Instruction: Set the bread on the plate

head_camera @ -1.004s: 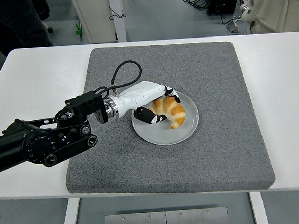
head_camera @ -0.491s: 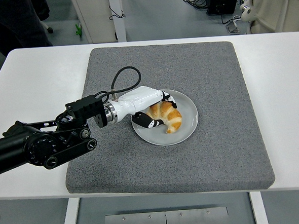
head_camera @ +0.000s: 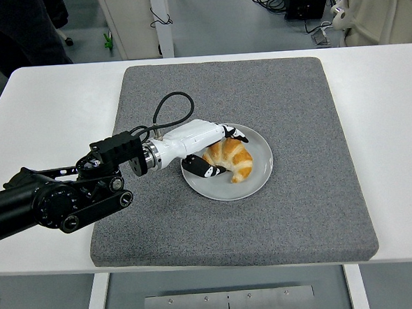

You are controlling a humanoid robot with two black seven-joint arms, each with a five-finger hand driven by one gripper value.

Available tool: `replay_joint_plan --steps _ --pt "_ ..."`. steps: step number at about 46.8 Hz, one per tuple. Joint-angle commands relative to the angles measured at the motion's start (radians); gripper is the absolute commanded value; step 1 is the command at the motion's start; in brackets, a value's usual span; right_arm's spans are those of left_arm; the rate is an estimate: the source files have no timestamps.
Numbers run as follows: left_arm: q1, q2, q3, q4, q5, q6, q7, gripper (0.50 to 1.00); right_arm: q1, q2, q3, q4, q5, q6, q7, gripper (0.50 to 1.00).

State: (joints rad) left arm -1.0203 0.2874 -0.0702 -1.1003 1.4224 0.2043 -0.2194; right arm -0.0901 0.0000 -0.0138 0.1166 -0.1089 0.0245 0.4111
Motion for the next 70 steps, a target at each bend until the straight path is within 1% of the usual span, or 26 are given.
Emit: replay_joint_plan --steps 1,4,8,15,19,22,24,31,34,41,54,60,67,70 --pt "-0.004 0.004 0.0 -0.001 0.0 -0.003 -0.023 0.958 0.0 0.0 0.0 0.0 0.0 0.0 0.0 1.0" --pt "-0.007 0.01 -0.002 -0.001 -0.002 -0.011 -0.038 0.96 0.0 0.0 0.0 0.0 0.0 0.0 0.0 1.0" --pt "-0.009 0.016 -0.003 -0.001 -0.017 -0.013 -0.04 0.963 0.0 0.0 0.0 0.0 0.0 0.0 0.0 1.0" --pt "-0.017 0.022 -0.017 -0.003 -0.106 -0.014 -0.041 0.966 0.001 0.0 0.0 0.0 0.0 0.0 0.0 1.0" --pt "-0.029 0.038 -0.019 -0.007 -0.161 -0.023 -0.041 0.966 0.0 0.0 0.0 0.0 0.0 0.0 0.0 1.0" --pt "-0.035 0.044 -0.026 -0.016 -0.203 -0.048 -0.041 0.966 0.0 0.0 0.0 0.0 0.0 0.0 0.0 1.0" --pt "-0.037 0.047 -0.042 -0.016 -0.236 -0.075 -0.041 0.966 0.0 0.0 0.0 0.0 0.0 0.0 0.0 1.0" --pt "-0.029 0.058 -0.154 -0.016 -0.364 -0.17 -0.041 0.968 0.001 0.0 0.0 0.0 0.0 0.0 0.0 1.0" --pt "-0.024 0.064 -0.192 -0.016 -0.398 -0.194 -0.041 0.968 0.001 0.0 0.0 0.0 0.0 0.0 0.0 1.0" --pt "-0.015 0.072 -0.252 -0.015 -0.485 -0.194 -0.04 0.968 0.0 0.0 0.0 0.0 0.0 0.0 0.0 1.0" --pt "-0.014 0.088 -0.263 0.014 -0.767 -0.183 -0.04 0.968 0.0 0.0 0.0 0.0 0.0 0.0 0.0 1.0" --pt "-0.014 0.084 -0.298 0.075 -0.913 -0.178 -0.038 0.968 0.0 0.0 0.0 0.0 0.0 0.0 0.0 1.0" --pt "-0.001 0.067 -0.322 0.183 -1.011 -0.178 -0.046 0.968 0.001 0.0 0.0 0.0 0.0 0.0 0.0 1.0" --pt "0.006 0.044 -0.344 0.238 -1.042 -0.18 -0.072 0.968 0.0 0.0 0.0 0.0 0.0 0.0 0.0 1.0"
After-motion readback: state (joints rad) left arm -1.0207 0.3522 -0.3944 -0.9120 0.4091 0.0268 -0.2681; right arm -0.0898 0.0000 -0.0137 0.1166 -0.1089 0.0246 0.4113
